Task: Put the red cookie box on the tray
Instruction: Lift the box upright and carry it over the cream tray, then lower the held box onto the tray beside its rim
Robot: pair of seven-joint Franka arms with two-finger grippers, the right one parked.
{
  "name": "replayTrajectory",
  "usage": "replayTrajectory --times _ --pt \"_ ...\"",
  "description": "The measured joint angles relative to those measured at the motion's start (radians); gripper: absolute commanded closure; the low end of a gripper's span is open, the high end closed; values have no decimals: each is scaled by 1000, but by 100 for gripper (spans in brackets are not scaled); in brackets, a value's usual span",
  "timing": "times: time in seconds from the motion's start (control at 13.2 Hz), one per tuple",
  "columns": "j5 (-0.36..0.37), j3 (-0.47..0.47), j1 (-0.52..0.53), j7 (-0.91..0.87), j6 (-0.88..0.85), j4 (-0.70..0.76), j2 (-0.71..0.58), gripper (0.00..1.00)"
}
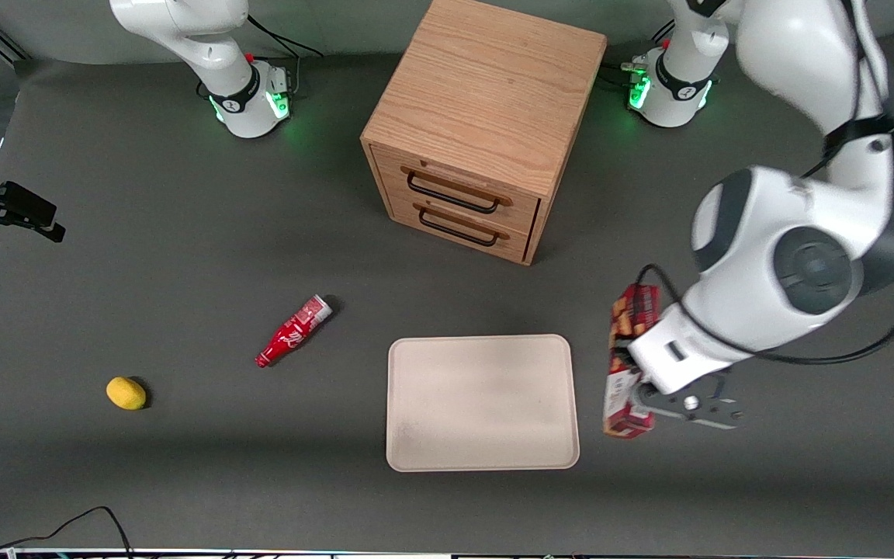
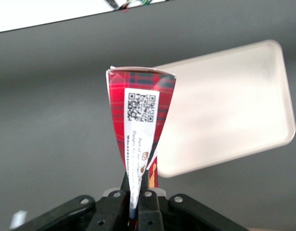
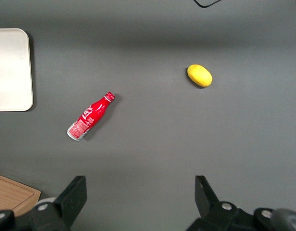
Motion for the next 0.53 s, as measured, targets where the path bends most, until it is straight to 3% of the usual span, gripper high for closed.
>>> replayTrajectory --times 0.53 --pt "26 -1 -75 -155 151 79 203 100"
